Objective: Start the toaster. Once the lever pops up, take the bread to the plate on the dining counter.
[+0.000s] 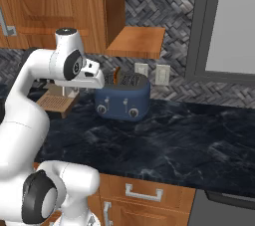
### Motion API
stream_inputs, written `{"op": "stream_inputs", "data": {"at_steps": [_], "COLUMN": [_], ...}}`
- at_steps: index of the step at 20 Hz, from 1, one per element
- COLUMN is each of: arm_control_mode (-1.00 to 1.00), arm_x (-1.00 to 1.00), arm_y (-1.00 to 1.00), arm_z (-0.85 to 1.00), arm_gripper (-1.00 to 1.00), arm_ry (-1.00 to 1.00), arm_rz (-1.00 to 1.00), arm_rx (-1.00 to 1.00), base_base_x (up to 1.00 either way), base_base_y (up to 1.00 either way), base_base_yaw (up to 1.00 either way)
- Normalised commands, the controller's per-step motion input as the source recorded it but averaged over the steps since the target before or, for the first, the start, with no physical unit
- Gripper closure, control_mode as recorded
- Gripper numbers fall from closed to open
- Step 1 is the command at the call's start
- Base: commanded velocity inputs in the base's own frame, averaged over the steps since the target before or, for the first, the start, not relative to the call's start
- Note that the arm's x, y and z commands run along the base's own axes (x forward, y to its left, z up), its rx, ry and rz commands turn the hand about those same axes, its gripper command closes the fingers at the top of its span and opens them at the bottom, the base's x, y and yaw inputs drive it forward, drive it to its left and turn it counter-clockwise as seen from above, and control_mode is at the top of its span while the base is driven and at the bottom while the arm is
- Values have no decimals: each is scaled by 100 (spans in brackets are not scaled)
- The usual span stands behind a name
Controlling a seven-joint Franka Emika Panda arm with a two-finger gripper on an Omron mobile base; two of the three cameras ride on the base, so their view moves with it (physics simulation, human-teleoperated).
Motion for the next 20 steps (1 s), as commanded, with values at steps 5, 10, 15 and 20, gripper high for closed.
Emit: {"op": "stream_inputs", "data": {"at_steps": [5, 10, 15, 20], "arm_control_mode": [-100, -100, -100, -100], "arm_x": [-2, -8, 0, 0], "arm_y": [-16, -47, -47, -30], "arm_z": [-9, -10, -17, -31], "arm_gripper": [-100, -100, -100, -100], "arm_ry": [-4, -12, -17, -25], "arm_rz": [0, 0, 0, 0], "arm_rx": [0, 1, 0, 0], "base_base_x": [0, 0, 0, 0], "base_base_y": [0, 0, 0, 0], "base_base_yaw": [0, 0, 0, 0]}}
